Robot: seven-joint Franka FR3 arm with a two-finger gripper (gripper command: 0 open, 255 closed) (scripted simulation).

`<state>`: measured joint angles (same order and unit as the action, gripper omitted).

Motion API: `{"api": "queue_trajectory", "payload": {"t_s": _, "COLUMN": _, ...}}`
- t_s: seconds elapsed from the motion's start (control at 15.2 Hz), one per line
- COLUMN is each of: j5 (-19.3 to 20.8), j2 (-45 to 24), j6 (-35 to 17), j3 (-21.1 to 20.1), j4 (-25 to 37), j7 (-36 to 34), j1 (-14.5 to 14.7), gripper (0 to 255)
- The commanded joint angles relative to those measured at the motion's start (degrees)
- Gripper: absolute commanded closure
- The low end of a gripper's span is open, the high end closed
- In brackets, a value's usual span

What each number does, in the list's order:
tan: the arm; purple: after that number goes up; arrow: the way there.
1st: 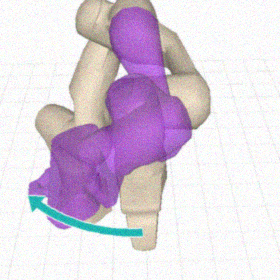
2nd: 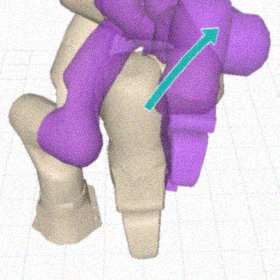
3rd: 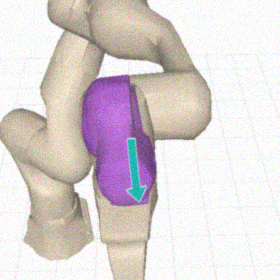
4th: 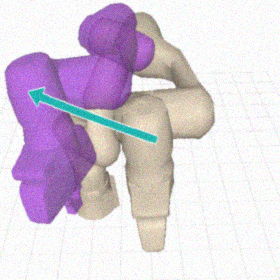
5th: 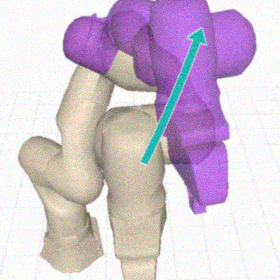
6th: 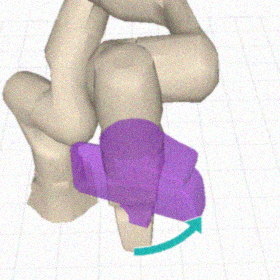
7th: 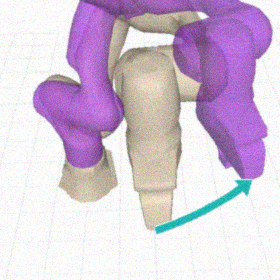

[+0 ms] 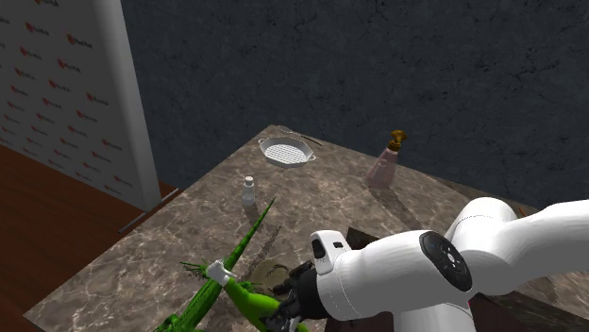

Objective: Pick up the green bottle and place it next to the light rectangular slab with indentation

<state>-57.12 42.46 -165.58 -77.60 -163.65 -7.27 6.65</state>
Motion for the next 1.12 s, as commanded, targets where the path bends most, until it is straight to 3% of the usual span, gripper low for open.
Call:
{"api": "queue_trajectory", "payload": {"t_s": 0.0, "j5": 0.0, "j2": 0.0, "j6": 0.0, "j3": 0.0, "j4": 0.0, "j7": 0.0, "j1": 0.0, "gripper": 0}}
{"api": "queue_trajectory", "payload": {"t_s": 0.26, "j5": 0.0, "j2": 0.0, "j6": 0.0, "j3": 0.0, "j4": -0.1, "j7": 0.0, "j1": 0.0, "gripper": 0}}
{"api": "queue_trajectory", "payload": {"t_s": 0.4, "j5": 1.9, "j2": 7.2, "j6": 7.6, "j3": 5.6, "j4": -1.5, "j7": -2.4, "j1": 6.4, "gripper": 0}}
{"api": "queue_trajectory", "payload": {"t_s": 0.53, "j5": 4.3, "j2": 13.2, "j6": 14.1, "j3": 9.9, "j4": -2.4, "j7": -4.5, "j1": 10.8, "gripper": 0}}
{"api": "queue_trajectory", "payload": {"t_s": 1.06, "j5": 4.4, "j2": 13.2, "j6": 14.0, "j3": 10.0, "j4": -2.4, "j7": -4.6, "j1": 10.8, "gripper": 0}}
